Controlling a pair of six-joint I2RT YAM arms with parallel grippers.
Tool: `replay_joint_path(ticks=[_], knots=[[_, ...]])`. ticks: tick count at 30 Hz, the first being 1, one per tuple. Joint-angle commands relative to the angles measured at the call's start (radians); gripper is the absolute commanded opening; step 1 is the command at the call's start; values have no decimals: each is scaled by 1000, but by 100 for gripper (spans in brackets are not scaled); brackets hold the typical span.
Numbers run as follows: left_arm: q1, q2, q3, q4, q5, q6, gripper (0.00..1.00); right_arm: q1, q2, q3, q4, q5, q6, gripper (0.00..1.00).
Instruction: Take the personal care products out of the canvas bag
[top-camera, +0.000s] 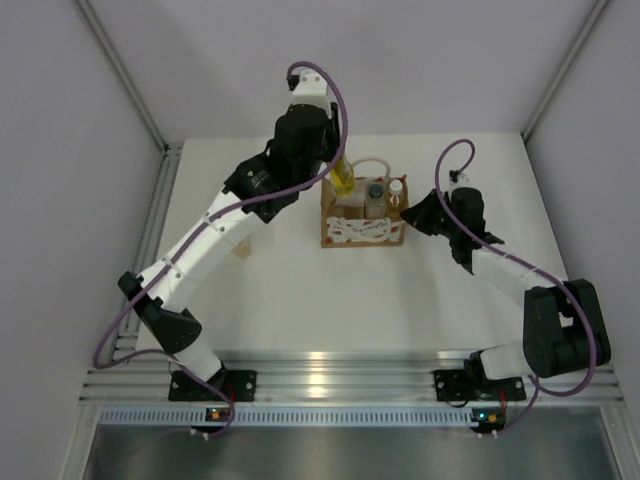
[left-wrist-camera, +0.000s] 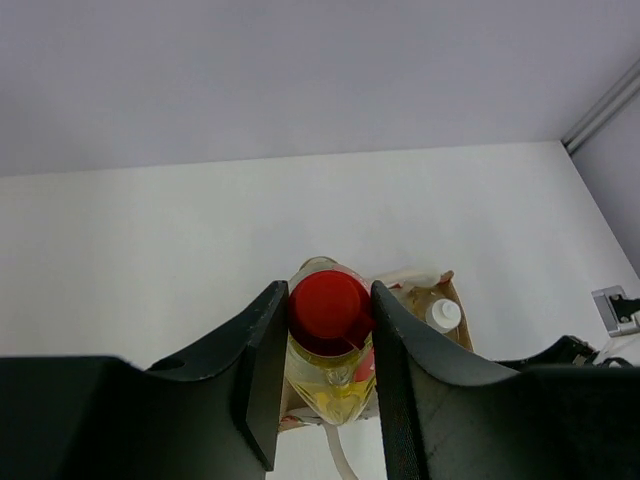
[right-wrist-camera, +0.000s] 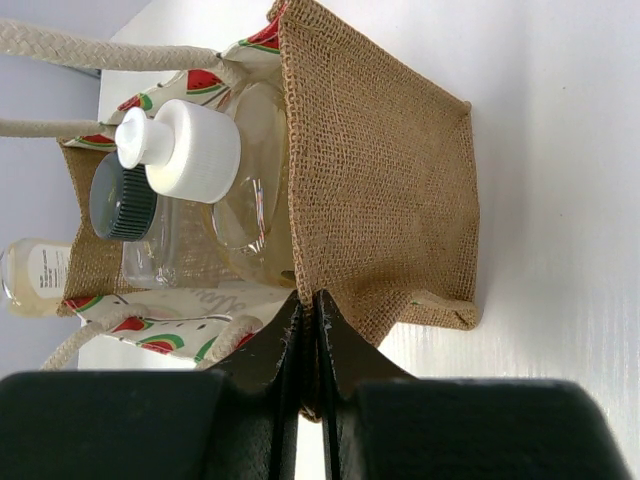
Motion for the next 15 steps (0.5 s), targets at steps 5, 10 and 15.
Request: replay_joint_path(ticks=[5, 10, 15], knots=[[66, -120, 36, 75, -84, 7, 0, -8, -9, -2, -78, 14, -17, 6], [196, -166, -84, 75, 6, -68, 0, -8, -12, -6, -81, 13, -22, 6], [340, -187, -215, 90, 103, -119, 0, -8, -10, -7, -80, 11, -20, 6]])
